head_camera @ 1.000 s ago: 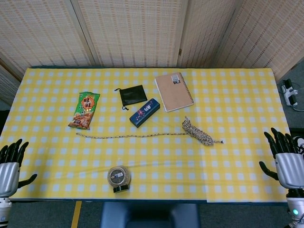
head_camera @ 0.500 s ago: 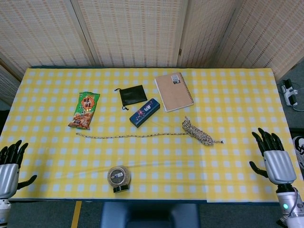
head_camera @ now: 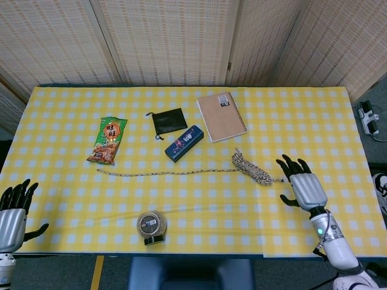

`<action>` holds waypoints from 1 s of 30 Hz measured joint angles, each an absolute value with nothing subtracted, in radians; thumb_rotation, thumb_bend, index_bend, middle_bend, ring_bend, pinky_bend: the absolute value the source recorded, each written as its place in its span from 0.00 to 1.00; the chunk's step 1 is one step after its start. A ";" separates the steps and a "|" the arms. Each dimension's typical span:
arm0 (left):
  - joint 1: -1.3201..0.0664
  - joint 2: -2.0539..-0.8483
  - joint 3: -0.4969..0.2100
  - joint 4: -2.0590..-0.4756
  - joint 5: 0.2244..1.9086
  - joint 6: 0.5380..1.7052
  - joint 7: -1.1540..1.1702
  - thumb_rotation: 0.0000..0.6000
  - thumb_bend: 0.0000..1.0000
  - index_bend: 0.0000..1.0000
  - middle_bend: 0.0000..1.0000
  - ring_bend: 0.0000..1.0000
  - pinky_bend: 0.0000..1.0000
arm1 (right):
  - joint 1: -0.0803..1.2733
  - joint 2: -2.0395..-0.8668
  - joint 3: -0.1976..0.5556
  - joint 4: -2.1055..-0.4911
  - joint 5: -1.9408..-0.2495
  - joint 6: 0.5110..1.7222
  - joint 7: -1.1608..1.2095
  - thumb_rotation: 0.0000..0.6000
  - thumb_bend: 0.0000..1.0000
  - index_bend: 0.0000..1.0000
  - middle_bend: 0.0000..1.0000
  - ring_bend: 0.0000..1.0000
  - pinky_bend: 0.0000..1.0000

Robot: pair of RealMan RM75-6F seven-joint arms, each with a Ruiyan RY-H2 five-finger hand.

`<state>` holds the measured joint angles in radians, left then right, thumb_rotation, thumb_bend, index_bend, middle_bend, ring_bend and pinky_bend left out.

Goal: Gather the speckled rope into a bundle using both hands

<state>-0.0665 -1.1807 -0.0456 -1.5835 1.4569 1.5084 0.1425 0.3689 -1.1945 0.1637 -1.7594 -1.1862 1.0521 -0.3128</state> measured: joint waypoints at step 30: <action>-0.075 -1.168 -0.041 -1.623 1.429 1.464 0.180 1.00 0.13 0.00 0.00 0.00 0.00 | 0.651 -1.497 0.239 -1.252 -0.824 0.849 -0.406 1.00 0.30 0.00 0.01 0.10 0.00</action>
